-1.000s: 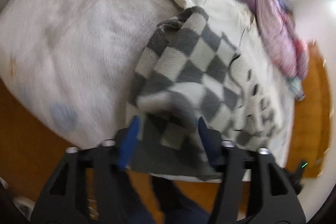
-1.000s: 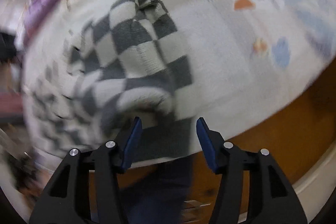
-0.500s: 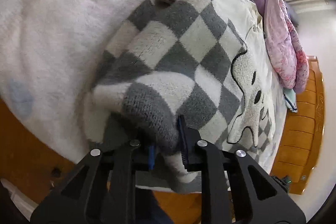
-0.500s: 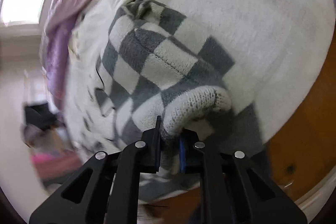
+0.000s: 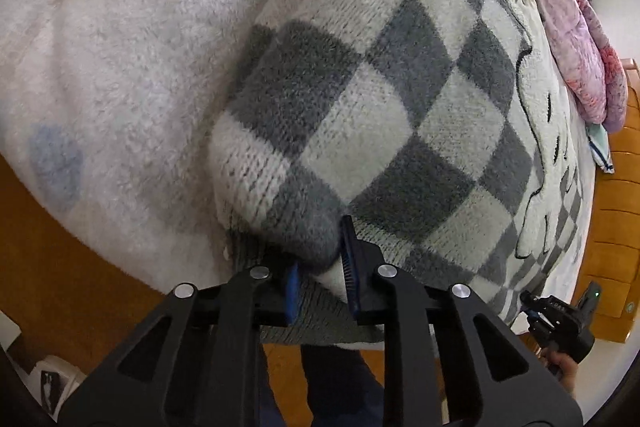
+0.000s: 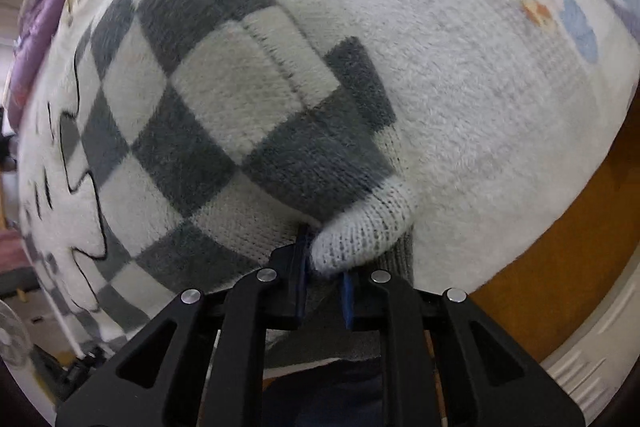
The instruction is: Fold large clothes
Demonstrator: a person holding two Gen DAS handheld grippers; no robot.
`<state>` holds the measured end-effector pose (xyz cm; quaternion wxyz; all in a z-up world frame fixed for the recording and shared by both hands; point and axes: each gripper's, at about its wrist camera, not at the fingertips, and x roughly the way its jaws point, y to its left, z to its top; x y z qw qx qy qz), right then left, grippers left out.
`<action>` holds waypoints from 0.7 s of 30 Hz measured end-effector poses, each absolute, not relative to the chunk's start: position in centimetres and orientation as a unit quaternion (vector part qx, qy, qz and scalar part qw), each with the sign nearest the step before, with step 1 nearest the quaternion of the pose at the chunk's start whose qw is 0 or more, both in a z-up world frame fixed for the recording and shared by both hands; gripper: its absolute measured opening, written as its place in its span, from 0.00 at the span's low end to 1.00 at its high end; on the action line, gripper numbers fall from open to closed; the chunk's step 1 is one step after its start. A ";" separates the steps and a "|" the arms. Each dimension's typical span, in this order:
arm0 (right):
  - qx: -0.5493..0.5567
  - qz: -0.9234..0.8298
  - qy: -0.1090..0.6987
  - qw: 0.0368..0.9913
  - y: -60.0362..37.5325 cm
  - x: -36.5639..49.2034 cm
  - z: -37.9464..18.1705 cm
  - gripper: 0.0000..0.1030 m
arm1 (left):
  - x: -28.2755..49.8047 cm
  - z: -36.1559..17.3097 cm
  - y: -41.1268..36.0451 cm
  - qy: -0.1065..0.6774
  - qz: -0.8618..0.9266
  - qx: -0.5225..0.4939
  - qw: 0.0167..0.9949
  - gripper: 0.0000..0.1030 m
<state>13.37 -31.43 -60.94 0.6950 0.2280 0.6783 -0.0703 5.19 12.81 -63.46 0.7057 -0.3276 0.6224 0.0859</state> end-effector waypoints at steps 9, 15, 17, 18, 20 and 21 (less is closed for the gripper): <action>0.099 -0.060 0.696 0.709 -28.6 14.7 -51.8 0.32 | 2.7 -59.9 15.2 0.606 0.057 -0.373 0.700 0.68; 0.057 0.080 0.636 0.765 -18.6 20.3 -48.4 0.22 | 1.7 -58.5 17.3 0.579 0.096 -0.380 0.715 0.73; 0.062 0.127 0.629 0.765 -14.3 23.4 -49.0 0.12 | 1.7 -59.0 18.0 0.576 0.118 -0.395 0.706 0.73; 0.064 0.142 0.625 0.765 -12.7 24.5 -49.2 0.08 | 1.8 -59.2 18.2 0.575 0.125 -0.400 0.703 0.73; 0.053 0.160 0.624 0.763 -9.0 27.1 -50.2 0.06 | 1.6 -59.4 19.0 0.571 0.141 -0.403 0.701 0.73; 0.051 0.164 0.629 0.758 -7.9 28.3 -51.2 0.06 | 1.5 -59.5 19.2 0.567 0.147 -0.408 0.701 0.73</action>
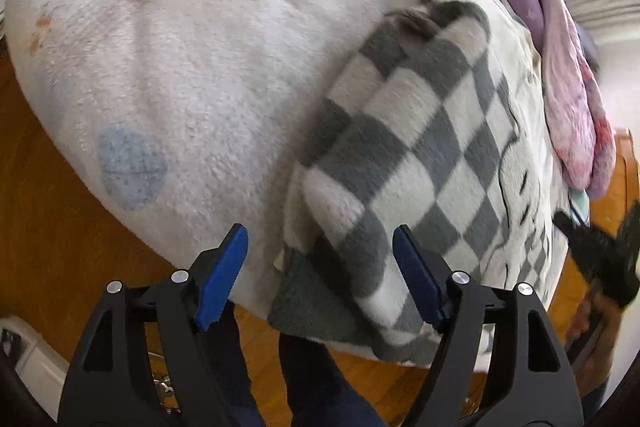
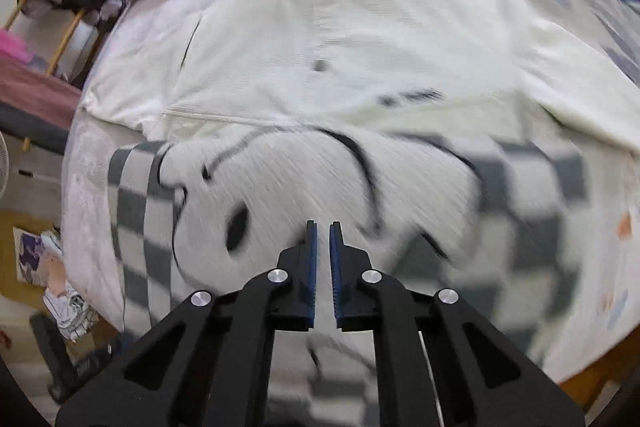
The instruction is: Fold large clothes
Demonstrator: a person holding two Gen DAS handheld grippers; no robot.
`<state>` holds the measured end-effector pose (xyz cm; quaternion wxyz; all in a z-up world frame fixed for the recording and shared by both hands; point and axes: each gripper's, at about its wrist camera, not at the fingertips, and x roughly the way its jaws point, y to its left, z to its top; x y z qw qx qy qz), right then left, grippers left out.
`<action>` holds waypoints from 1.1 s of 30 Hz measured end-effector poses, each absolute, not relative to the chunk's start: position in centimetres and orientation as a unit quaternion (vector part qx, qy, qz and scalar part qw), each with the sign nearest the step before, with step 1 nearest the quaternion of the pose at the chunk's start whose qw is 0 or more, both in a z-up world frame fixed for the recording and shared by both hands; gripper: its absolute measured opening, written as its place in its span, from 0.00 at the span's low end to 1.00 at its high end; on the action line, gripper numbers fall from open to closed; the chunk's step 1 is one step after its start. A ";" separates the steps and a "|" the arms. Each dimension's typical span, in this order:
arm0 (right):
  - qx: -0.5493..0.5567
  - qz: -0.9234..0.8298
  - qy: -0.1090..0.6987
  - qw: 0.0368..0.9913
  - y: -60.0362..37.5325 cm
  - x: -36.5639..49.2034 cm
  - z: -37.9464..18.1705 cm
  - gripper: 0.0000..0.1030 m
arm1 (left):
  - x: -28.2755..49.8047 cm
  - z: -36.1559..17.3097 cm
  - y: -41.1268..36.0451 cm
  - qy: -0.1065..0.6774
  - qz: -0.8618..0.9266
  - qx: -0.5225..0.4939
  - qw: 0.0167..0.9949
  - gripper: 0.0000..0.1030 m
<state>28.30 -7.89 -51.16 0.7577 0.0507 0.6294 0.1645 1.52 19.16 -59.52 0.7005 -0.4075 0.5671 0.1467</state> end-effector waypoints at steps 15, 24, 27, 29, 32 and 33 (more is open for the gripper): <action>0.066 0.145 0.735 0.659 -6.2 27.8 -56.3 0.03 | -0.4 -60.8 19.7 0.549 0.143 -0.457 0.685 0.77; 0.067 0.144 0.734 0.660 -6.1 22.9 -58.4 0.00 | -0.5 -63.8 18.4 0.581 0.114 -0.459 0.662 0.77; 0.084 0.136 0.754 0.638 -7.9 20.9 -57.8 0.00 | -1.0 -64.9 18.3 0.582 0.116 -0.489 0.640 0.77; 0.093 0.136 0.753 0.637 -8.5 19.5 -58.7 0.00 | -1.0 -65.2 18.3 0.579 0.114 -0.495 0.638 0.77; 0.124 0.130 0.743 0.644 -9.2 19.2 -59.9 0.00 | -0.7 -65.6 18.3 0.577 0.103 -0.499 0.638 0.67; 0.124 0.131 0.741 0.647 -9.3 19.1 -59.9 0.00 | -0.6 -65.7 18.3 0.580 0.104 -0.495 0.639 0.66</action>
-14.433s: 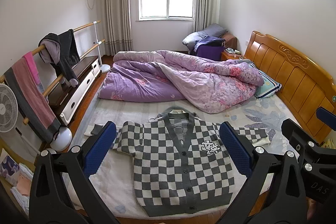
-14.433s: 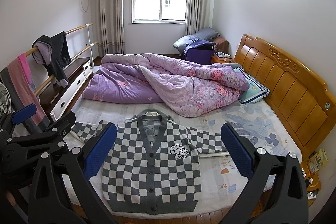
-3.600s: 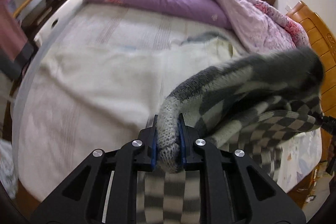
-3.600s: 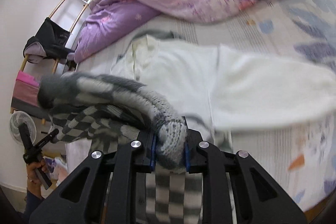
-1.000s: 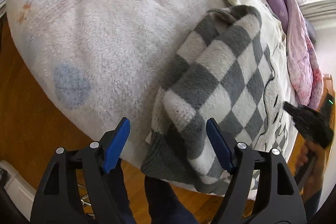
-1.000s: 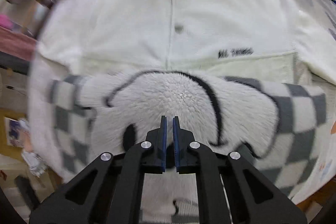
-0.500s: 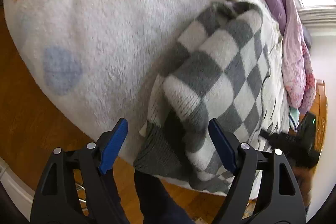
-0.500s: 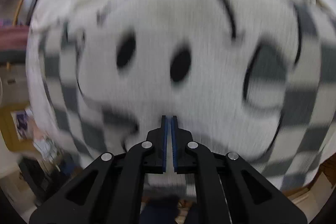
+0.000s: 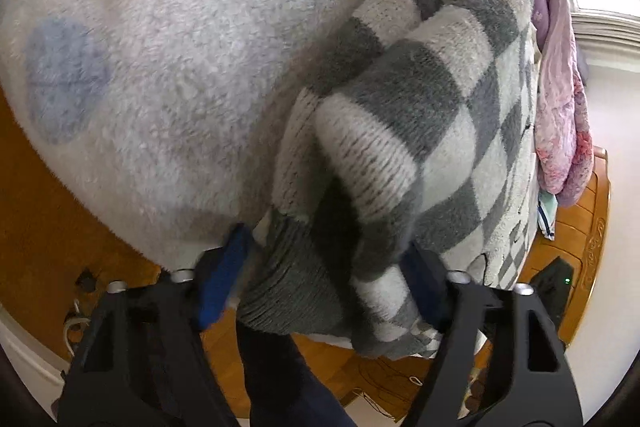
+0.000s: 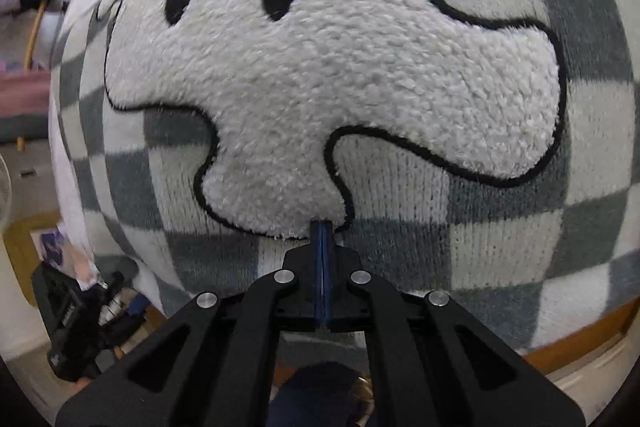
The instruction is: Fold large clothes
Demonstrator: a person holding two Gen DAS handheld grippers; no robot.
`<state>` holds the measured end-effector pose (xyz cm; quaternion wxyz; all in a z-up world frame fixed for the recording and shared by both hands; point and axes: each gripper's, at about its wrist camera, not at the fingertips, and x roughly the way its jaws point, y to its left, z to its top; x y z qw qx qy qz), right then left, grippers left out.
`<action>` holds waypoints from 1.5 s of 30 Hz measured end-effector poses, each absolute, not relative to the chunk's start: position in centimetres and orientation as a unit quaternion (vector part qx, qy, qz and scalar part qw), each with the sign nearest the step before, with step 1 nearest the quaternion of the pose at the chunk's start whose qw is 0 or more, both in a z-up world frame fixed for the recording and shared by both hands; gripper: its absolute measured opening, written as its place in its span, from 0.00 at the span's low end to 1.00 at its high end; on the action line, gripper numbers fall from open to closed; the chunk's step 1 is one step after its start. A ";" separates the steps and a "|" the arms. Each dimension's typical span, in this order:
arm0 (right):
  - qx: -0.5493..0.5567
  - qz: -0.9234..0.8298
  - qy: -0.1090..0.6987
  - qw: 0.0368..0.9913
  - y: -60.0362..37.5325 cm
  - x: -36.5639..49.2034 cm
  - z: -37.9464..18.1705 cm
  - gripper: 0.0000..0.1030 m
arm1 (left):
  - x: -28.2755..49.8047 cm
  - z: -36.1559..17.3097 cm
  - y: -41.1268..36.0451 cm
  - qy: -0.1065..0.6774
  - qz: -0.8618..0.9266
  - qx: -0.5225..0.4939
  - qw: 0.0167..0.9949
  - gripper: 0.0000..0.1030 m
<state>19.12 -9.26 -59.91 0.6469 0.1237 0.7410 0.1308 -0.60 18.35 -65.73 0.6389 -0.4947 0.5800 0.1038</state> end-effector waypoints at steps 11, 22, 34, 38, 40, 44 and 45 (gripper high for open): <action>0.047 0.212 0.648 0.730 -4.9 13.2 -53.4 0.15 | 1.3 -60.8 17.8 0.582 0.060 -0.449 0.676 0.21; -0.001 0.412 0.560 0.719 3.4 6.1 -50.7 0.57 | 2.6 -57.5 17.5 0.561 0.006 -0.509 0.653 0.21; -0.065 0.346 0.540 0.765 6.2 7.0 -55.0 0.28 | 2.7 -57.7 17.8 0.565 0.015 -0.517 0.642 0.31; -0.020 0.351 0.555 0.754 4.1 7.9 -54.8 0.25 | 3.3 -56.7 19.6 0.543 0.068 -0.518 0.658 0.81; 0.000 0.355 0.556 0.752 3.2 8.0 -54.3 0.24 | 5.1 -57.3 20.0 0.550 0.059 -0.519 0.651 0.81; 0.050 0.358 0.560 0.745 -0.6 8.0 -52.9 0.23 | 9.5 -58.5 19.3 0.582 0.061 -0.472 0.659 0.81; 0.070 0.359 0.560 0.744 -1.6 8.2 -52.4 0.23 | 10.2 -58.7 19.2 0.583 0.065 -0.461 0.665 0.81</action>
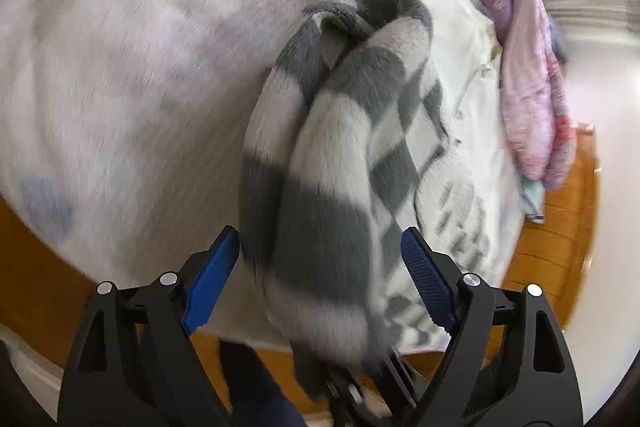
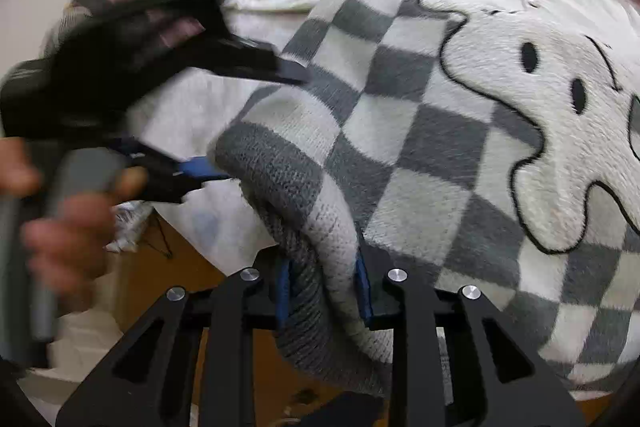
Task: Fold large clothes
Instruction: 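Grasp the folded cardigan edge with both tools and lift it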
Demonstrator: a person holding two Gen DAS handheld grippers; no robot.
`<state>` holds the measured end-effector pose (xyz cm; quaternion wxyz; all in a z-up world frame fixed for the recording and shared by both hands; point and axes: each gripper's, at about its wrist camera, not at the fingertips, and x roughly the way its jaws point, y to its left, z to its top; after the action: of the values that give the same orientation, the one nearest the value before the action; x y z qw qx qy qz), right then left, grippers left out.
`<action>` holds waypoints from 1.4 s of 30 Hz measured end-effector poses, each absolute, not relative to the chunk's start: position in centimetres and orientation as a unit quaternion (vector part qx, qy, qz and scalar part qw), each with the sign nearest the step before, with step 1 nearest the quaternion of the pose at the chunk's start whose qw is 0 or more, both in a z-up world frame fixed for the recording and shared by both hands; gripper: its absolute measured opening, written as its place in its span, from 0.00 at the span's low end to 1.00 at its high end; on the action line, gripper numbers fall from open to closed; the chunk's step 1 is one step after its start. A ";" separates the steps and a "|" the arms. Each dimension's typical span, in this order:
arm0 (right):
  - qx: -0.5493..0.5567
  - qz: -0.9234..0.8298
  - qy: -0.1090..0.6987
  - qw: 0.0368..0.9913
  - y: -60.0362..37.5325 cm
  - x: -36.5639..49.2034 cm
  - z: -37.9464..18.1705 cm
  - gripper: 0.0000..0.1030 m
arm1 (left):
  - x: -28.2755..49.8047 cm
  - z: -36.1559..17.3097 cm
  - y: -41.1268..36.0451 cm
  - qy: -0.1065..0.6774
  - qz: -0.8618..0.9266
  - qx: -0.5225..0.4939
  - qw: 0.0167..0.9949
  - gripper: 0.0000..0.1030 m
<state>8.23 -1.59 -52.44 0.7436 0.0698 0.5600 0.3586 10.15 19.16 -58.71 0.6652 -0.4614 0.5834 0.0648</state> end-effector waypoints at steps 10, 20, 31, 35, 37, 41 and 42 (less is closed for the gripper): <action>0.241 0.327 0.530 0.745 -15.8 10.8 -48.3 0.22 | 16.6 -48.9 7.9 0.544 0.013 -0.284 0.790 0.30; 0.364 0.206 0.494 0.762 -34.1 10.0 -47.3 0.22 | 22.2 -45.1 -13.0 0.526 -0.139 -0.197 0.816 0.30; 0.498 0.059 0.540 0.676 -42.4 5.6 -56.8 0.22 | 23.6 -54.6 -28.1 0.624 -0.211 -0.108 0.745 0.30; 0.520 0.025 0.552 0.651 -43.4 4.2 -59.6 0.22 | 22.8 -58.2 -30.2 0.653 -0.212 -0.077 0.723 0.30; 0.538 0.018 0.548 0.640 -43.6 4.1 -60.2 0.22 | 22.9 -58.9 -30.9 0.661 -0.214 -0.059 0.717 0.32; 0.559 0.016 0.547 0.622 -43.9 4.0 -61.1 0.22 | 22.7 -56.0 -30.0 0.648 -0.244 -0.110 0.713 0.55; 0.558 0.016 0.549 0.622 -44.0 3.9 -61.1 0.22 | 22.7 -54.9 -29.3 0.642 -0.251 -0.124 0.714 0.60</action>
<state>3.95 -44.00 -61.10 0.6224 0.5579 0.5488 0.0158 22.67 -29.30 -54.95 0.7136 -0.1241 0.6424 -0.2505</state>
